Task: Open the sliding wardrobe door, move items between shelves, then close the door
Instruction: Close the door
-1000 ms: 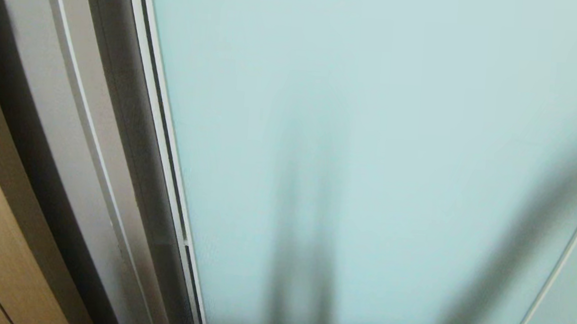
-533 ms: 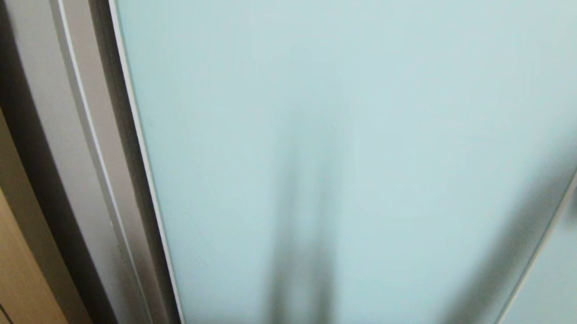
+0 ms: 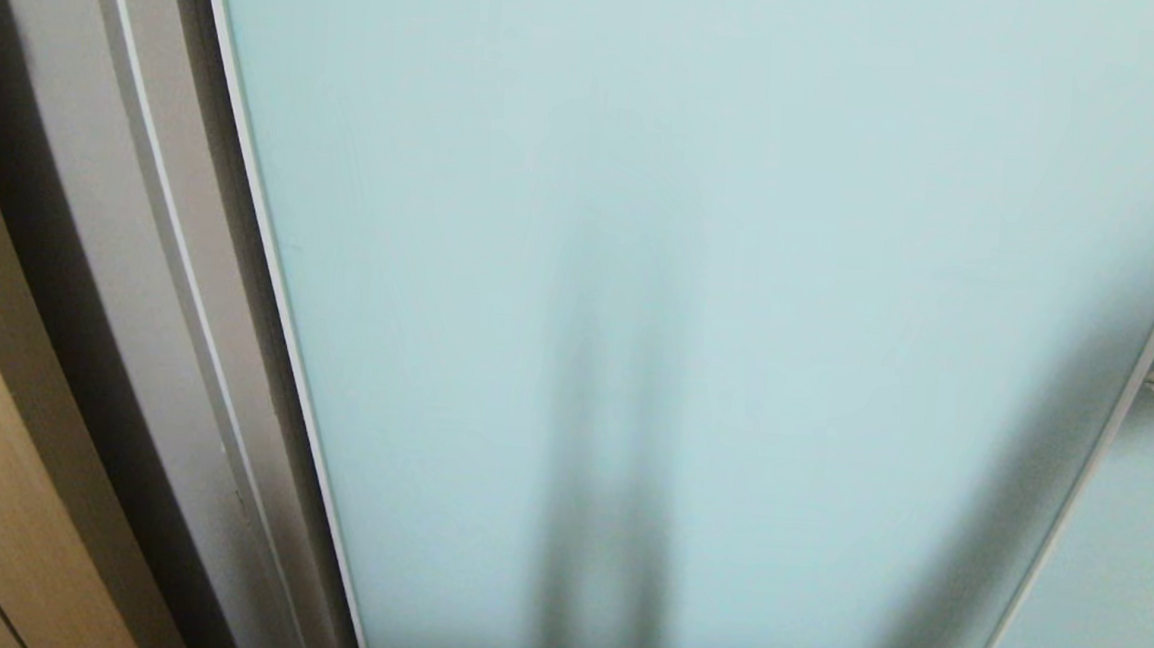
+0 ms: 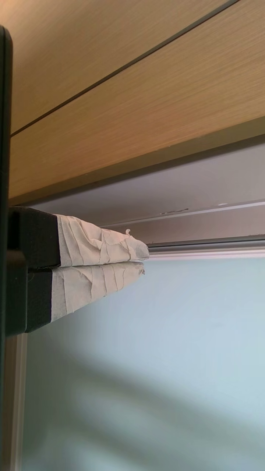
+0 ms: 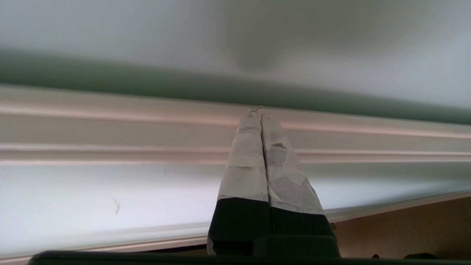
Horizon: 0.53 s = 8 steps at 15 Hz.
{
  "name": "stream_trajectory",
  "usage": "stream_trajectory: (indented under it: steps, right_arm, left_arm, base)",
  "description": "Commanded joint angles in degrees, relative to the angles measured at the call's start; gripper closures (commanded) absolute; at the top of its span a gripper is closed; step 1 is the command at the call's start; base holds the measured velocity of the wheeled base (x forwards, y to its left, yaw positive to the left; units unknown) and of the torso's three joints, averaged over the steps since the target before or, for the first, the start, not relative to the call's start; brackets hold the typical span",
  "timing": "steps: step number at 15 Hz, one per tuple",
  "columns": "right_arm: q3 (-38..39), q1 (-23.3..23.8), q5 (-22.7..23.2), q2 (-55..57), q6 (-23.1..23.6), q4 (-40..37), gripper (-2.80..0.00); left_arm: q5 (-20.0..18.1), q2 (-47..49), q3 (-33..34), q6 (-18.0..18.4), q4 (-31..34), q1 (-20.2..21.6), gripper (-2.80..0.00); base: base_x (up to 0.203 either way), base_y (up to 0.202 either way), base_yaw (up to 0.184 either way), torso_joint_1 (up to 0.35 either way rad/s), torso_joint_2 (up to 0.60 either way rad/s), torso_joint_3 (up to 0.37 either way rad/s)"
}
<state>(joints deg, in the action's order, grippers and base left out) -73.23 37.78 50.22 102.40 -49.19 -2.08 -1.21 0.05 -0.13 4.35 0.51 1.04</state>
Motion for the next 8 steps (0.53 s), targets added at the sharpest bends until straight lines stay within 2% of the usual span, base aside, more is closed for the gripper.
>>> stream_trajectory:
  steps: [1, 8]
  right_arm:
    - [0.4, -0.72, 0.31, 0.34, -0.29, -0.02, 0.0]
    - [0.83, -0.31, 0.21, -0.54, -0.21, -0.02, 0.0]
  left_arm:
    - [-0.02, 0.04, -0.04, 0.04, -0.05, 0.02, 0.0]
    - [-0.02, 0.04, -0.02, 0.04, 0.02, 0.02, 0.0]
  base:
    - [0.0, 0.0, 0.0, 0.0, 0.0, 0.0]
    - [0.0, 0.0, 0.0, 0.0, 0.0, 0.0]
